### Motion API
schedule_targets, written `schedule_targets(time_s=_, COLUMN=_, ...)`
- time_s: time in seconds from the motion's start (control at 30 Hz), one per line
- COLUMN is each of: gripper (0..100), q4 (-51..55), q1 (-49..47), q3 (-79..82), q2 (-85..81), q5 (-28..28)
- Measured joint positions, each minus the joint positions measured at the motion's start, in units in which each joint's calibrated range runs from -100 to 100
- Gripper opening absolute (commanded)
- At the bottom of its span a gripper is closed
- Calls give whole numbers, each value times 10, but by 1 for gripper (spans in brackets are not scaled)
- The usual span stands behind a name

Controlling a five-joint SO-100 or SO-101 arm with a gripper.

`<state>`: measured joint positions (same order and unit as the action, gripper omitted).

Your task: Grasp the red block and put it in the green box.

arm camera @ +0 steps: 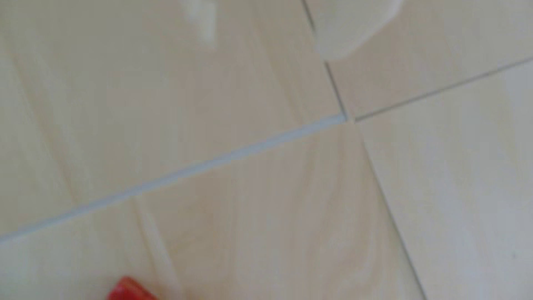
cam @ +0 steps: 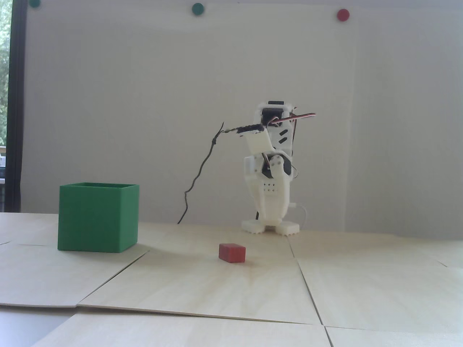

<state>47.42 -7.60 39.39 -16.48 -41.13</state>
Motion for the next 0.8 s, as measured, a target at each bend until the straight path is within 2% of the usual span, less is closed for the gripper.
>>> schedule_targets(time_s=0.33, gripper=12, q4=0, q1=51, q3=-96, q2=116, q5=0)
schedule_targets(time_s=0.8, gripper=12, q4=8, q1=56, q3=-307, q2=260, q5=0)
